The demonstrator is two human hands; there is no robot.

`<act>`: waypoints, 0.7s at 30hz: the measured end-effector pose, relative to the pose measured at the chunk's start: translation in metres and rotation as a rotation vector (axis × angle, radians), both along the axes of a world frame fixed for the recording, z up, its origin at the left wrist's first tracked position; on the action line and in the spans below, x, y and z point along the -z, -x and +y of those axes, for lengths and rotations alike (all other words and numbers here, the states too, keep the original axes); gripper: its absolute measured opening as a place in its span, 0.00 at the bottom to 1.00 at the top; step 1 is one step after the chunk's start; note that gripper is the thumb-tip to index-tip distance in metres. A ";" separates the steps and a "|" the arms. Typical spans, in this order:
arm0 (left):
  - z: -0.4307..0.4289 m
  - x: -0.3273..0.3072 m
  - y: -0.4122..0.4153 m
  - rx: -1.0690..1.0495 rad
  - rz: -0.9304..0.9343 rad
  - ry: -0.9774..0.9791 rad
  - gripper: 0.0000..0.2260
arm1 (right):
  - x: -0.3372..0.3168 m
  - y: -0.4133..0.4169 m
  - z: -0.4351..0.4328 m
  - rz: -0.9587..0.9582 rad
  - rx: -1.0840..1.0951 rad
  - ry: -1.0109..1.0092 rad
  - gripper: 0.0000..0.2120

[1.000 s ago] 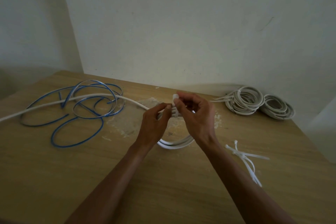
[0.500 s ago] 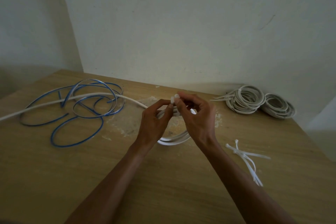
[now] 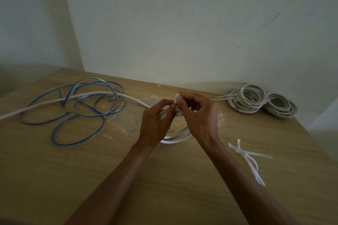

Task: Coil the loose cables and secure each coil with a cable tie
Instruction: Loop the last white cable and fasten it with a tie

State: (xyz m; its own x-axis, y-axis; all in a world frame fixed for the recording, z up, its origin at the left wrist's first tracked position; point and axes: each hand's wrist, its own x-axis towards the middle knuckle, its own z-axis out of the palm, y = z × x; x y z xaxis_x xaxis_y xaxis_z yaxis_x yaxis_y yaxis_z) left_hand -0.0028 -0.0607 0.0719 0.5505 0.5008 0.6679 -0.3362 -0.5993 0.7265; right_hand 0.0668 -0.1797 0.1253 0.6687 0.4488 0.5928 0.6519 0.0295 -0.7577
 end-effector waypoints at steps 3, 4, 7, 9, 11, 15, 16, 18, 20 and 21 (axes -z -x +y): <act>-0.001 0.000 0.001 -0.012 -0.006 -0.027 0.07 | -0.004 -0.004 -0.005 -0.046 -0.025 0.111 0.08; -0.001 0.001 0.002 -0.028 -0.004 -0.056 0.07 | -0.004 -0.005 -0.006 -0.066 -0.027 0.156 0.07; 0.002 0.003 0.001 -0.058 0.011 -0.103 0.08 | -0.002 -0.006 -0.009 -0.094 -0.028 0.166 0.06; 0.003 0.003 0.000 -0.060 0.012 -0.070 0.07 | -0.003 -0.005 -0.010 -0.121 -0.012 0.091 0.07; 0.003 0.002 0.001 -0.067 0.015 -0.037 0.06 | -0.004 -0.002 -0.009 -0.148 0.006 0.035 0.08; 0.002 0.000 0.002 -0.066 0.017 -0.062 0.06 | 0.002 0.003 -0.004 -0.189 0.035 0.007 0.08; 0.002 0.001 0.002 -0.064 0.013 -0.064 0.06 | 0.003 0.003 -0.003 -0.187 0.040 -0.001 0.08; 0.001 0.001 0.002 -0.066 0.006 -0.070 0.06 | 0.004 0.003 -0.002 -0.186 0.047 -0.013 0.08; 0.001 0.002 0.001 -0.062 0.009 -0.104 0.06 | 0.004 0.003 -0.002 -0.186 0.053 -0.003 0.08; 0.000 0.003 0.001 -0.055 0.013 -0.123 0.07 | 0.002 0.004 -0.002 -0.182 0.054 0.014 0.08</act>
State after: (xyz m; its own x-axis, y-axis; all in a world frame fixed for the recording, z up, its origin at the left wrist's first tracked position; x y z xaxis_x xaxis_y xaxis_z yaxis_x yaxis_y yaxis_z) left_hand -0.0036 -0.0602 0.0687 0.5337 0.4456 0.7188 -0.2908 -0.7014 0.6508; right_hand 0.0630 -0.1816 0.1228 0.5742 0.4244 0.7001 0.7787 -0.0189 -0.6272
